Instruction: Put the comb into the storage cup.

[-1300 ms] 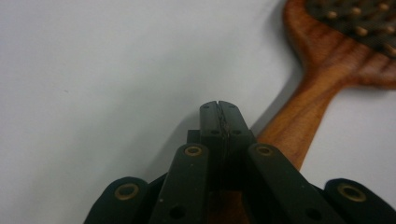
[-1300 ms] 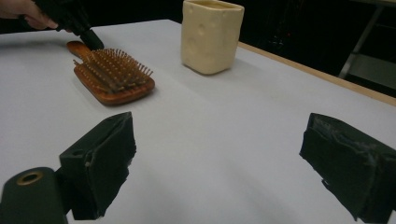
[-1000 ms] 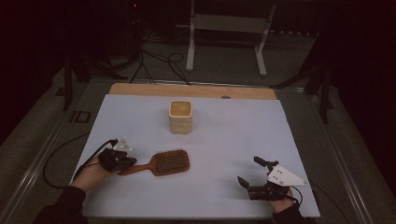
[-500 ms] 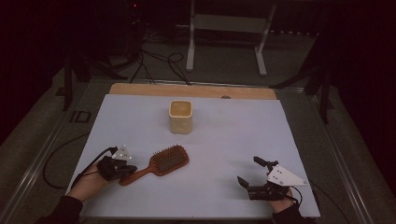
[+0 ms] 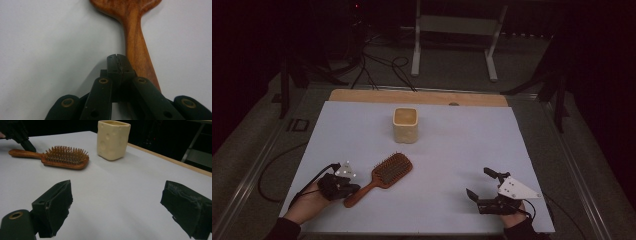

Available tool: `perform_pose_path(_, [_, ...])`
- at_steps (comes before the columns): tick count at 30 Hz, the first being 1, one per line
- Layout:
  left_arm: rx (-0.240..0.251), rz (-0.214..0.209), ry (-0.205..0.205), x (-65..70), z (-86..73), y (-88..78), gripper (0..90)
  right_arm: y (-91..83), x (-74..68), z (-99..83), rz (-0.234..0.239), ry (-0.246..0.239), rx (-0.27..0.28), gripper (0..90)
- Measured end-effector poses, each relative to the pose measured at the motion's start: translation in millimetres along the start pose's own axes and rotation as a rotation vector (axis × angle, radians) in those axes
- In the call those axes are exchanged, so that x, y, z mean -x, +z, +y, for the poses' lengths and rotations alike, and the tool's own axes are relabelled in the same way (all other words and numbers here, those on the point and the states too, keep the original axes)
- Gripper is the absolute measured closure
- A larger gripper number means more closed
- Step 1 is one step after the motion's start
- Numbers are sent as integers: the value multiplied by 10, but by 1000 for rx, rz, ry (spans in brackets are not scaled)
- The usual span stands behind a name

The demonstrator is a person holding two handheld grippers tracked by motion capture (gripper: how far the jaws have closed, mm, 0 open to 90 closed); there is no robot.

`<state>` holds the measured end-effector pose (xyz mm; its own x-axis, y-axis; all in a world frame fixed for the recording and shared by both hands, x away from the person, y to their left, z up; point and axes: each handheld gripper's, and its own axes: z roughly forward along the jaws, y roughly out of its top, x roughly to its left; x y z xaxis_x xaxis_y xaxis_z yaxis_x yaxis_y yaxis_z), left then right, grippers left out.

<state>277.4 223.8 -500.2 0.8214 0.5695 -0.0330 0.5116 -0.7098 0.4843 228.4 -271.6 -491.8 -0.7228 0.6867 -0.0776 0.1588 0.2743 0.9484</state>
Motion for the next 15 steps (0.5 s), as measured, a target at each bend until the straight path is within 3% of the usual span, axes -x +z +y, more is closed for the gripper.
perform_pose_path(10, [-38, -22, 23, 128, 51, 2, 900, 1, -6, 2, 2, -3, 0, 93])
perform_pose_path(12, [-37, -48, 17, 144, 54, 1, 900, 3, -2, -3, 1, 0, -2, 93])
perform_pose_path(15, [-39, -35, -15, 152, 67, -13, 900, -2, 0, 1, 0, -6, 2, 93])
